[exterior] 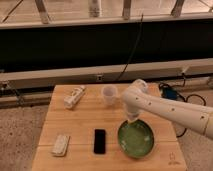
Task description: Drag the ceramic bowl in a circle
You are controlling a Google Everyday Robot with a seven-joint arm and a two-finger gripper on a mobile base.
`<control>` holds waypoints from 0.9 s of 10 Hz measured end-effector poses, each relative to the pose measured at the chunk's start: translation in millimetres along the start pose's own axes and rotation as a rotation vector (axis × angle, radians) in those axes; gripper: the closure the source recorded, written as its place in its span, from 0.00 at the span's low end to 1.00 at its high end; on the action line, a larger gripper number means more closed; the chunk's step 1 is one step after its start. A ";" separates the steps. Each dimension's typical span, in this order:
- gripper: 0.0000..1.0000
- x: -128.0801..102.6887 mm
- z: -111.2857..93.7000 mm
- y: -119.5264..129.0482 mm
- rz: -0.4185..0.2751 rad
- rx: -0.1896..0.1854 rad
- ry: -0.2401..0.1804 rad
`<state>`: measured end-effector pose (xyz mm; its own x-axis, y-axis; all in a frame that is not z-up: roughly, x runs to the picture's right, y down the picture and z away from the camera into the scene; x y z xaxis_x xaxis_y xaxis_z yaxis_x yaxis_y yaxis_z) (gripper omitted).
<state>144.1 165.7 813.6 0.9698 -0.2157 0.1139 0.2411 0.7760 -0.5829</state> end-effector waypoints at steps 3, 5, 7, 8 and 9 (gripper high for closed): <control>0.98 1.0 0.4 -2.9 -0.003 -0.001 -0.001; 0.98 0.1 0.4 -2.2 -0.009 -0.002 0.000; 0.98 -0.1 -0.5 -2.0 -0.012 -0.001 0.001; 0.98 1.6 -0.5 -1.2 -0.014 -0.001 0.002; 0.98 2.1 -0.9 -1.2 -0.014 0.000 0.004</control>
<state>145.8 163.7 813.8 0.9661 -0.2292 0.1185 0.2547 0.7727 -0.5815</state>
